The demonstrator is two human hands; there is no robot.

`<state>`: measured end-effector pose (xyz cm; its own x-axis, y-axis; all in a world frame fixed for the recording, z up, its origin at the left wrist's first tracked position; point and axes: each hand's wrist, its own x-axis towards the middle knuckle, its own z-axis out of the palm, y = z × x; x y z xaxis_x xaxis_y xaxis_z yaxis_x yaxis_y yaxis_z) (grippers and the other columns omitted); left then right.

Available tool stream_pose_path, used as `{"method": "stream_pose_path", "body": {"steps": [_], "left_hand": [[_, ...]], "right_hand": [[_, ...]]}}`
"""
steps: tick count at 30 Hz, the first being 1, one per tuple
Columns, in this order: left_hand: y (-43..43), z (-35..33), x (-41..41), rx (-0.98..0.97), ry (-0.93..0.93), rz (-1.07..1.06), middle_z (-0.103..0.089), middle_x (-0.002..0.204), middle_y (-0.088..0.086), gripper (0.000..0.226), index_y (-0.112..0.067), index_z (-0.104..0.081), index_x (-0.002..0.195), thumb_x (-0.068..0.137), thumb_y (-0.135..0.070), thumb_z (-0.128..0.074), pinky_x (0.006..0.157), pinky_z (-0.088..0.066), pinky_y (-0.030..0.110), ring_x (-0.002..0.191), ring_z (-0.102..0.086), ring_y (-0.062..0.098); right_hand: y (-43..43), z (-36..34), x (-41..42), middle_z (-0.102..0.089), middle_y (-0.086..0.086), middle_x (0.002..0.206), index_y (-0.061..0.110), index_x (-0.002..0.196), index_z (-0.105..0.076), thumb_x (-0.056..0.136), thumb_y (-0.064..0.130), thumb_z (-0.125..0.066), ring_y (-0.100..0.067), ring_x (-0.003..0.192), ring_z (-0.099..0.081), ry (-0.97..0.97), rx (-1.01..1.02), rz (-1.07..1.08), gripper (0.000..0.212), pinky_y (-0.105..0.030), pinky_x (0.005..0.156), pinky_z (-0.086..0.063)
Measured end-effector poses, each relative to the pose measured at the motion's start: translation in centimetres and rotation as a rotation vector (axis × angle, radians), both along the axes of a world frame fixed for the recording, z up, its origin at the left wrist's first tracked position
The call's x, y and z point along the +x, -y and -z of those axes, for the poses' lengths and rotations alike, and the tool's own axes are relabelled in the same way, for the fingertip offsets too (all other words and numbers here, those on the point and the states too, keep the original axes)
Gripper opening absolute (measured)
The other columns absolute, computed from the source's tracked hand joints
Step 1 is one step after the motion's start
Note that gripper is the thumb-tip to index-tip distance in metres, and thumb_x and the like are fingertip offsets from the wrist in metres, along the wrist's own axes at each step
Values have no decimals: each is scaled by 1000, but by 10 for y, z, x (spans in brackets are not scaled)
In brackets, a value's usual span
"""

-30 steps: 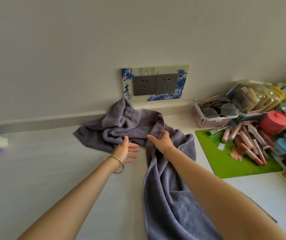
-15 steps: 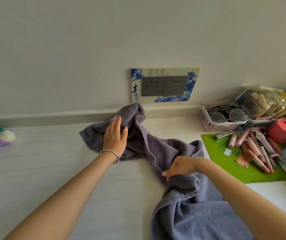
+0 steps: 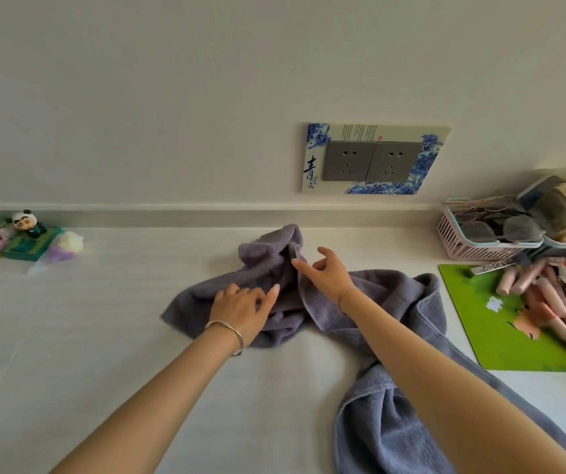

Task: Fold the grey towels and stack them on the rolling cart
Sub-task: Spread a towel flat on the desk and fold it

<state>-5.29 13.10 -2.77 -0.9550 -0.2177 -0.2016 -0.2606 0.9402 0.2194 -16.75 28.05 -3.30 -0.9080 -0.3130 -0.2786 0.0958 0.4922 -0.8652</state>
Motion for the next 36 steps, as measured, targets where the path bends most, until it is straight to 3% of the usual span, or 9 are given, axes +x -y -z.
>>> {"method": "stream_pose_path", "body": {"steps": [3,7,12,15,20,22,26,30,36], "left_hand": [[17,-12,14,169,-232,-220,-64,96,10,46,-12,-54,91,99,-45,-23,83,-38,37,97,-54,33],[42,-8,21,703,-191,-527,-51,134,13,61,-7,-46,130,98,-49,-16,104,-35,40,119,-52,32],[55,-19,32,1332,-21,-731,-44,141,15,71,-19,-25,147,93,-62,-8,101,-38,42,118,-52,39],[67,-29,38,1765,91,-797,-48,134,21,82,-21,-34,144,85,-75,-11,103,-37,50,116,-51,42],[90,-57,47,2200,-19,-675,-55,131,16,89,-21,-50,132,78,-82,-16,97,-41,54,123,-47,39],[106,-66,56,2218,-62,-629,-48,140,13,95,-22,-42,140,74,-85,-14,89,-50,50,126,-46,35],[137,-61,86,2115,-131,-729,-60,119,11,92,-18,-42,138,77,-82,-17,79,-51,42,102,-61,30],[158,-36,130,1771,7,-844,-58,123,11,87,-15,-41,138,81,-78,-21,76,-47,40,99,-59,29],[164,-16,160,1195,116,-743,-53,120,8,64,-11,-56,120,91,-63,-30,99,-36,36,106,-51,21]], "right_hand": [[12,4,6,-52,11,63,13,92,-67,81,39,-70,-5,62,-49,-77,69,-168,28,-19,67,-39],[25,-4,15,-52,11,64,19,64,-53,86,26,-67,-5,61,-48,-80,-22,-248,27,-16,68,-39],[46,-33,40,-50,7,57,18,68,-45,96,23,-52,-6,58,-47,150,-328,-231,29,-19,62,-39],[49,-66,56,-61,-12,88,11,89,-56,94,29,-52,-23,86,-55,328,-553,-240,19,-30,82,-47],[50,-117,95,-56,-30,124,-17,120,-49,88,32,-56,-36,114,-56,468,-602,-453,59,-44,109,-37],[58,-117,116,-59,-24,123,-12,119,-55,80,39,-65,-29,119,-56,515,-482,-521,65,-40,111,-35],[81,-100,176,-63,12,84,22,77,-61,95,22,-52,-2,85,-56,376,-98,-893,20,-19,86,-40],[97,-66,211,-63,5,102,22,97,-65,92,46,-50,-13,106,-57,228,244,-1089,29,-27,104,-38],[95,-40,188,-64,-2,82,19,75,-57,89,28,-62,-14,78,-58,22,54,-405,18,-31,78,-48]]}}
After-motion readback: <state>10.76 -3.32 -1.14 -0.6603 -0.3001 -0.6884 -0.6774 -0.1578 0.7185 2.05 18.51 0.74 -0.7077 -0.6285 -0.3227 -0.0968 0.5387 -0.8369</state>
